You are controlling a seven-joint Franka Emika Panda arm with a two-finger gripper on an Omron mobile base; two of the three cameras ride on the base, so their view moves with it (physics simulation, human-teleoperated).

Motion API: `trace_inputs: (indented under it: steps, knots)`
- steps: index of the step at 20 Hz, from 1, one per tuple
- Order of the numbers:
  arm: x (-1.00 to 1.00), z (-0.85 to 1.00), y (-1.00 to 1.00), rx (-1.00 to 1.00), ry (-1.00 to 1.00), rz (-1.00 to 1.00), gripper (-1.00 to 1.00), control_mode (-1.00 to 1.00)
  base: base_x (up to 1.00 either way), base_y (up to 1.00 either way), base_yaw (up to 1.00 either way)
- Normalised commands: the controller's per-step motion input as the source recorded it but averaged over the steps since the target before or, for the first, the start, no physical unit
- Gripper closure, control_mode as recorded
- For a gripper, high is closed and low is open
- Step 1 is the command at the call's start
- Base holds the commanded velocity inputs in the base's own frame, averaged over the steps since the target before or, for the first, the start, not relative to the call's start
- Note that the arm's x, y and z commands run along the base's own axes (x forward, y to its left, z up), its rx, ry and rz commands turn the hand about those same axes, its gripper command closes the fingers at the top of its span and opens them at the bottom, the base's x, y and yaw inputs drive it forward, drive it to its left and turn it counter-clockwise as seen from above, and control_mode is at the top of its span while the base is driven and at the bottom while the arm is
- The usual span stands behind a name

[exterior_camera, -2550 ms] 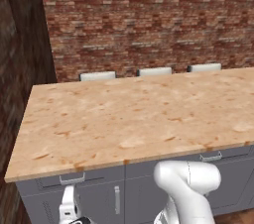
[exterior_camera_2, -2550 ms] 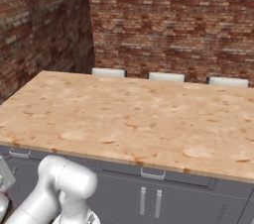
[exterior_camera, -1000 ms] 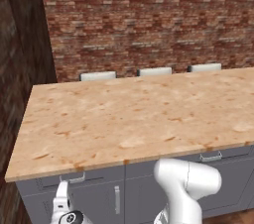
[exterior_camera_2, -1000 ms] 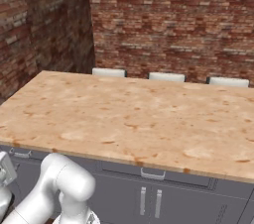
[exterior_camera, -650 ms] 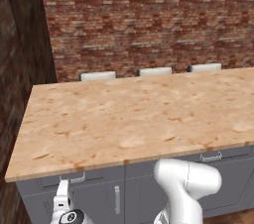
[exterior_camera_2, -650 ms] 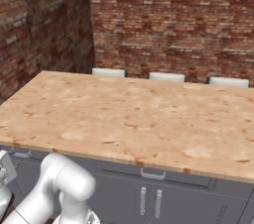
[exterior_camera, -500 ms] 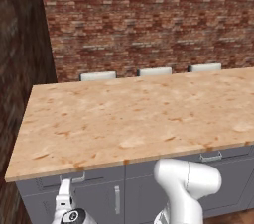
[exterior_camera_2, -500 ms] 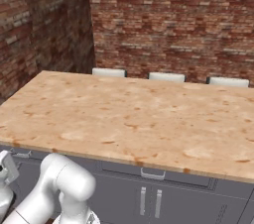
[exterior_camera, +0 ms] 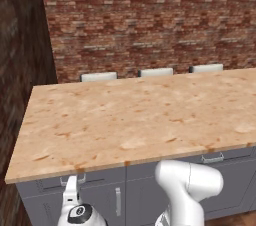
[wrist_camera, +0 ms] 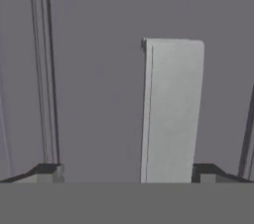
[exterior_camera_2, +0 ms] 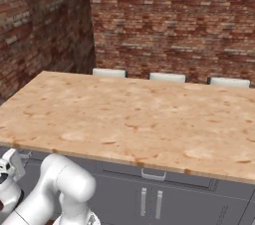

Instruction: Take the pizza cutter from the drawer on the left and place it on the dining counter for cutting.

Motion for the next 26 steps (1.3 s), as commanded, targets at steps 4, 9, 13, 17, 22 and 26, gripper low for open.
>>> trace_inputs:
  steps: [4,9,13,17,22,26]
  knots:
    - [0.32,0.00,0.00,0.00,0.00,0.00,-1.00,-1.00,0.00,0.00,0.00]
    - [0.21,-0.06,0.00,0.00,0.00,0.00,-1.00,-1.00,0.00,0.00,0.00]
    - [0.06,-0.09,0.00,0.00,0.00,0.00,1.00,-1.00,0.00,0.00,0.00]
    - [0.00,0.00,0.00,0.00,0.00,0.00,1.00,-1.00,0.00,0.00,0.00]
    - [-0.11,-0.03,0.00,0.00,0.00,0.00,1.00,-1.00,0.00,0.00,0.00]
    - [-0.61,-0.07,0.00,0.00,0.00,0.00,1.00,-1.00,0.00,0.00,0.00]
